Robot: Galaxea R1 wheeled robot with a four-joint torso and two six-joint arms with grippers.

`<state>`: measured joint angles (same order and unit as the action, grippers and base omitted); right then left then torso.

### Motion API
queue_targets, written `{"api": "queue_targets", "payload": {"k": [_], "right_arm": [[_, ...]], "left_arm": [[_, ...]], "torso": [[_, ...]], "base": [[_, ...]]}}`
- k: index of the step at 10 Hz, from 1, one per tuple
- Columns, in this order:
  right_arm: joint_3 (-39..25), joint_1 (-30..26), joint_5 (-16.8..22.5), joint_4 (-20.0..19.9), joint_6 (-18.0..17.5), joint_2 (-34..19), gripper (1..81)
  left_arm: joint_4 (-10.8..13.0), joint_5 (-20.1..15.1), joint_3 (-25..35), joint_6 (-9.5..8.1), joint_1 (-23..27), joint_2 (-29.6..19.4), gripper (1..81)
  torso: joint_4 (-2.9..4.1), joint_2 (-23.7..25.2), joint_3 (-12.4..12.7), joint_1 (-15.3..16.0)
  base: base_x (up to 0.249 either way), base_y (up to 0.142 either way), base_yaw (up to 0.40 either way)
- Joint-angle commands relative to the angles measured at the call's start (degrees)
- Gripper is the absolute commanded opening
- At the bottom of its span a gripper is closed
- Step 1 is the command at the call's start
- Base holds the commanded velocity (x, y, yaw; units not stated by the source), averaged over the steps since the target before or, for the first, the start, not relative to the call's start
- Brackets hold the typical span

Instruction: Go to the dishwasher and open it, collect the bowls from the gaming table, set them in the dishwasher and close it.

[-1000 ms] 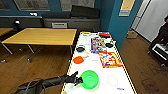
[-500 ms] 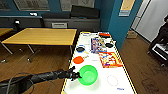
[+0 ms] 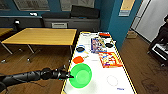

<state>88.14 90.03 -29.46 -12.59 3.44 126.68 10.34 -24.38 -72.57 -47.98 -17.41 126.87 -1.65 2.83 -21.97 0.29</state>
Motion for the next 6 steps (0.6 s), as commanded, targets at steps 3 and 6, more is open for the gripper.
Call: {"api": "queue_targets", "payload": {"k": [3,6], "right_arm": [[-2.46,-0.33,3.36,2.49,0.25,-3.08,1.0],[-1.75,-0.06,3.36,2.49,0.08,-3.25,1.0]], "left_arm": [[3.2,-0.83,23.0,3.77,-2.4,-23.31,1.0],[1.97,-1.37,23.7,8.96,-14.28,-25.43,1.0]], "torso": [[0.0,0.0,0.0,0.0],[0.0,0.0,0.0,0.0]], "base": [[0.0,0.0,0.0],[0.0,0.0,0.0]]}}
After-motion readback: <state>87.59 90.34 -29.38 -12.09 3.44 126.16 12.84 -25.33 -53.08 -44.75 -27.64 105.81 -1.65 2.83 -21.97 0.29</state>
